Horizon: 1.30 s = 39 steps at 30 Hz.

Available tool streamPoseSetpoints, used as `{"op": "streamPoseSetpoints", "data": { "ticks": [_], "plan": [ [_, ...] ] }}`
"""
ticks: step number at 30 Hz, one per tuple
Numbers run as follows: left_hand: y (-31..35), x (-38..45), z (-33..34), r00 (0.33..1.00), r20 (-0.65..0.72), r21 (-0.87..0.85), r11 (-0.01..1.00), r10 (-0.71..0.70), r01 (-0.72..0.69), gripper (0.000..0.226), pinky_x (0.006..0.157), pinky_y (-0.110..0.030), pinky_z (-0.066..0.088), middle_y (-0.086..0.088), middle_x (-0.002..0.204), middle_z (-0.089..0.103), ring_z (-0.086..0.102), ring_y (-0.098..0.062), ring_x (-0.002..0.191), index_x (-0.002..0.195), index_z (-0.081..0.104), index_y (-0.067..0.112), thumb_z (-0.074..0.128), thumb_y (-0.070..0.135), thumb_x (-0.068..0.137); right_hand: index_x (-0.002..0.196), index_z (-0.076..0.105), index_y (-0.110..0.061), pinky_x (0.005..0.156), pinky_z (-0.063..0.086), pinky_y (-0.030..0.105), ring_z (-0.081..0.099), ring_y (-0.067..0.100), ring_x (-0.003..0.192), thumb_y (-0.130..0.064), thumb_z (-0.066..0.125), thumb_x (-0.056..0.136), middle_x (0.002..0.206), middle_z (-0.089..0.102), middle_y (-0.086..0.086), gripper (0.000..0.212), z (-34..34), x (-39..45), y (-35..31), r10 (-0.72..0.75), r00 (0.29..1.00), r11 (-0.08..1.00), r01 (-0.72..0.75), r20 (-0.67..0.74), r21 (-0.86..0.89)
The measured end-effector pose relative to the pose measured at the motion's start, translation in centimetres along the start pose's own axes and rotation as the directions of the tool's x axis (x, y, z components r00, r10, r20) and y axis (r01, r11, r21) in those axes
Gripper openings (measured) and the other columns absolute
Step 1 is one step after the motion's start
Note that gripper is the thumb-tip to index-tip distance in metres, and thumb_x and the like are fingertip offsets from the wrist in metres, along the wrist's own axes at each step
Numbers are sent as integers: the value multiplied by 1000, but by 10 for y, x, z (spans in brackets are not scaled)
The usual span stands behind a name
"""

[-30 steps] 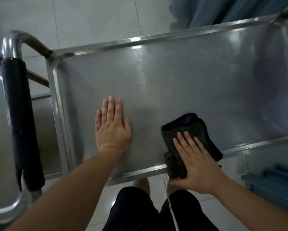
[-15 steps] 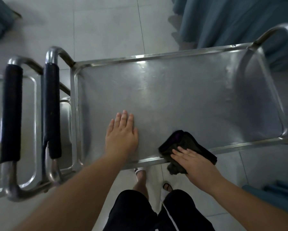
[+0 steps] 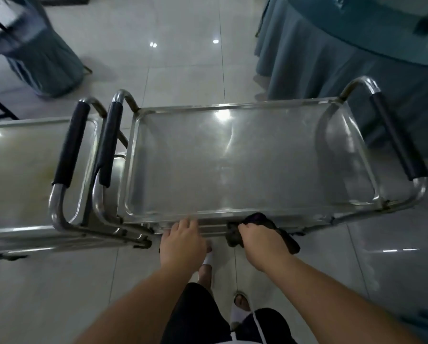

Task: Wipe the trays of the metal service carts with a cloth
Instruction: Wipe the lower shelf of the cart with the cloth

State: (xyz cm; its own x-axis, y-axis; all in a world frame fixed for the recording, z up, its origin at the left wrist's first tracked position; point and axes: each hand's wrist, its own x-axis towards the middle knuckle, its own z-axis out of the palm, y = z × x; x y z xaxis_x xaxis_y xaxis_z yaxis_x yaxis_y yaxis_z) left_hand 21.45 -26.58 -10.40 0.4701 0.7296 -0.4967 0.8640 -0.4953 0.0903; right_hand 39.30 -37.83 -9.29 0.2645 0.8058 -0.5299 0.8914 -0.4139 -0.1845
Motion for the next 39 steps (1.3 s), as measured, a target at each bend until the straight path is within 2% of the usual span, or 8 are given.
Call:
{"op": "streamPoseSetpoints", "data": {
  "ticks": [5, 13, 19, 27, 29, 33, 36, 39],
  "plan": [
    [10, -54, 5, 996, 94, -12, 1000, -11, 12, 40, 103, -44, 42, -2, 142, 52, 51, -28, 133, 136, 49, 22, 46, 35, 98, 133, 52, -17, 85, 53, 42, 63, 30, 109, -6, 64, 93, 125, 63, 9, 43, -8, -51, 3, 31, 999, 999, -32, -21, -39],
    [-6, -82, -1, 996, 68, -12, 999, 51, -50, 31, 93, -43, 43, -4, 136, 59, 57, -29, 126, 125, 53, 21, 45, 33, 97, 132, 53, -20, 81, 53, 42, 66, 28, 100, -6, 67, 91, 115, 65, 5, 46, -15, -86, -19, 100, 994, 994, -101, -35, -50],
    [-56, -93, 5, 992, 84, -9, 996, 89, -89, 42, 97, -44, 44, -2, 143, 55, 54, -29, 130, 137, 50, 22, 46, 36, 98, 132, 53, -20, 79, 52, 40, 66, 31, 101, -7, 60, 94, 117, 65, 7, 41, -2, -81, -65, 140, 990, 989, -139, 0, -43],
    [-159, -109, 37, 983, 165, 14, 996, 85, -89, 45, 93, -43, 43, -6, 140, 55, 54, -30, 127, 142, 49, 20, 46, 32, 99, 132, 54, -23, 68, 49, 38, 57, 24, 87, -13, 60, 93, 107, 61, 3, 40, 50, -63, -150, 198, 979, 979, -200, 55, 30],
    [-175, -113, 46, 979, 191, 14, 997, 73, -77, 49, 95, -43, 43, -6, 143, 54, 54, -30, 128, 147, 47, 21, 45, 30, 98, 128, 54, -23, 70, 53, 39, 60, 23, 86, -15, 61, 92, 104, 62, 3, 37, 62, -61, -166, 203, 977, 975, -208, 71, 71],
    [-193, -117, 59, 973, 226, 32, 998, 37, -45, 52, 100, -44, 45, -6, 147, 53, 53, -30, 131, 151, 45, 22, 42, 30, 100, 125, 54, -24, 67, 54, 39, 58, 20, 78, -16, 62, 92, 93, 57, -1, 35, 84, -58, -183, 168, 982, 982, -174, 81, 72],
    [-197, -112, 62, 976, 215, 45, 999, 15, -25, 53, 102, -43, 45, -6, 149, 53, 52, -30, 133, 154, 43, 21, 42, 31, 102, 127, 53, -25, 61, 48, 36, 56, 18, 74, -15, 62, 93, 93, 56, -1, 37, 89, -50, -183, 153, 983, 985, -160, 96, 67],
    [-197, -103, 63, 980, 199, 51, 999, -25, 15, 54, 103, -44, 45, -7, 150, 53, 53, -30, 133, 156, 42, 20, 41, 29, 102, 128, 53, -23, 65, 53, 38, 59, 20, 77, -14, 60, 95, 95, 58, 1, 35, 91, -37, -177, 118, 985, 990, -126, 123, 57]
  ]
}}
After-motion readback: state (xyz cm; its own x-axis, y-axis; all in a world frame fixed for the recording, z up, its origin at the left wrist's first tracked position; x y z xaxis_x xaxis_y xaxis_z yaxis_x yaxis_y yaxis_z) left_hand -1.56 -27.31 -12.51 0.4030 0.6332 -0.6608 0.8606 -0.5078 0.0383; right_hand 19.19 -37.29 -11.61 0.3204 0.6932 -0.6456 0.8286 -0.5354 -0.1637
